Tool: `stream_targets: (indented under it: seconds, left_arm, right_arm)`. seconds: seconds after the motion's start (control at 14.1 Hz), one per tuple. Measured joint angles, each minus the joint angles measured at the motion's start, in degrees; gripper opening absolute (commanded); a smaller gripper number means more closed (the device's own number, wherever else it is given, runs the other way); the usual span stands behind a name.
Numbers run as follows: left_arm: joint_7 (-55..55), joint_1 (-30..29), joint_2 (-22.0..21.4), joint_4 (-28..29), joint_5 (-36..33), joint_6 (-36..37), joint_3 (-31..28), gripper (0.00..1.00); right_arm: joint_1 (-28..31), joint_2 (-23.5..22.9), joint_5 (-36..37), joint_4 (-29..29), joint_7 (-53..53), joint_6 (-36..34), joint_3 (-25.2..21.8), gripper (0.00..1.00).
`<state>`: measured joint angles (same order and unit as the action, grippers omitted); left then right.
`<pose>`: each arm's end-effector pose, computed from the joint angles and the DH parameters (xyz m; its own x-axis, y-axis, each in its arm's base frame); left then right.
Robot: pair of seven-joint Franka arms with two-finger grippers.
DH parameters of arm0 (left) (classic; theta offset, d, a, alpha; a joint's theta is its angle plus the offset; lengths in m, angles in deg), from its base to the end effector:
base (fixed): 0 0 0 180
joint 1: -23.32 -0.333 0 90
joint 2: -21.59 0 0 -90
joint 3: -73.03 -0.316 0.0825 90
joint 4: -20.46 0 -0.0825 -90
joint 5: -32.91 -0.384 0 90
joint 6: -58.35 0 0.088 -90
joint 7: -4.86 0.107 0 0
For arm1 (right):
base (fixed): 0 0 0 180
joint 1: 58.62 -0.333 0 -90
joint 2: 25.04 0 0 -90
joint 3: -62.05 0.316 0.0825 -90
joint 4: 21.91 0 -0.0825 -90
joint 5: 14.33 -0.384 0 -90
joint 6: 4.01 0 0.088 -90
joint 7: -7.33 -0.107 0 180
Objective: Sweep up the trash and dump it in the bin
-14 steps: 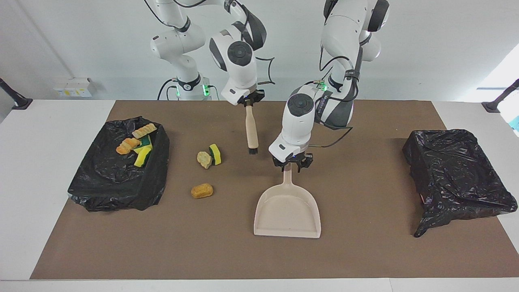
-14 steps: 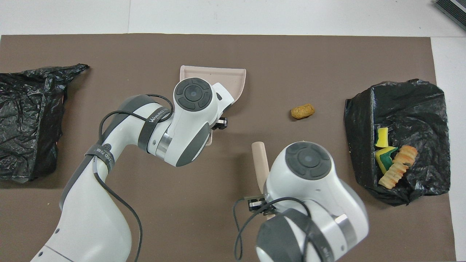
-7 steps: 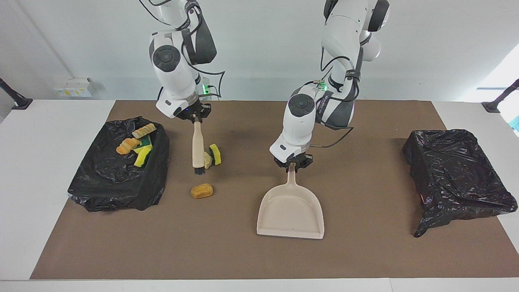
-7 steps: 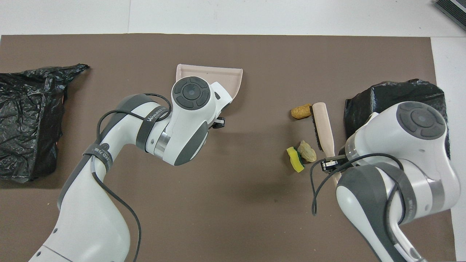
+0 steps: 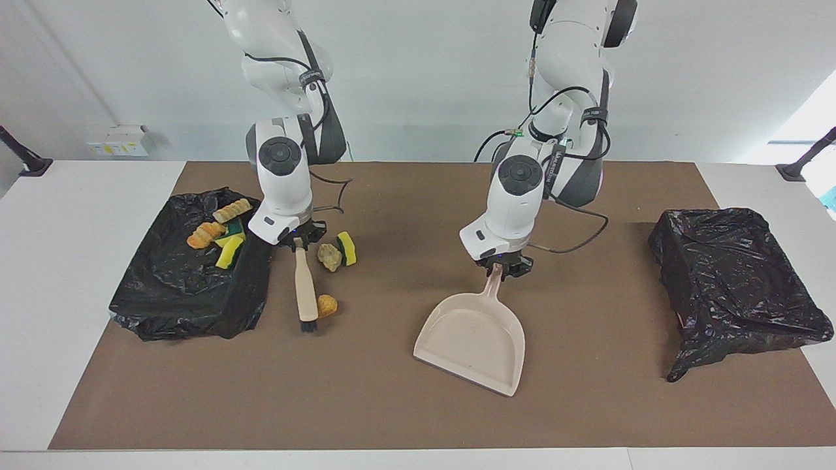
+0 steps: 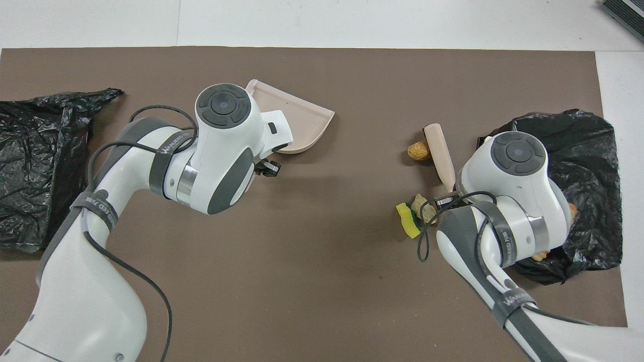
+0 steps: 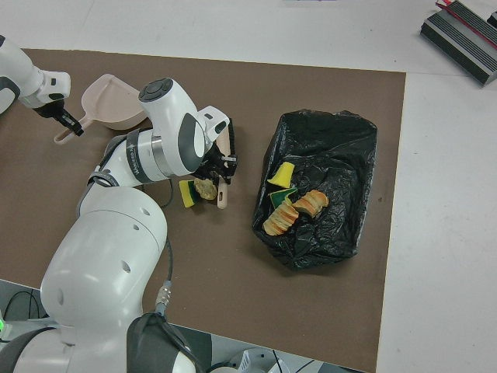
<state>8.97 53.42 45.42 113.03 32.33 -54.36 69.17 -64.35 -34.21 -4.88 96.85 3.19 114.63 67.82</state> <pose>0.5942 -0.2978 0.3800 0.8570 -0.5111 -0.0661 -0.5137 -0.8574 -0.0316 0.5461 0.1016 0.3419 0.9662 0.2053 -0.1559 0.2255 -0.9662 0.1253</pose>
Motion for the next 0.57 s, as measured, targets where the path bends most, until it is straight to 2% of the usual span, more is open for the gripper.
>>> stream_targets:
  seconds: [0.28,0.57]
  left_arm:
    - [12.9,-1.24,-0.07,0.03,-0.61,1.19,-0.03,0.0]
    - [28.3,-1.07,-0.91,0.71,-3.84,2.93,0.22,0.0]
  right_arm:
    - [-1.56,-0.22,-2.12,-0.02,-0.11,-0.88,0.64,0.0]
    - [-5.73,-0.13,-12.33,-0.05,-2.72,-1.4,0.77,0.0]
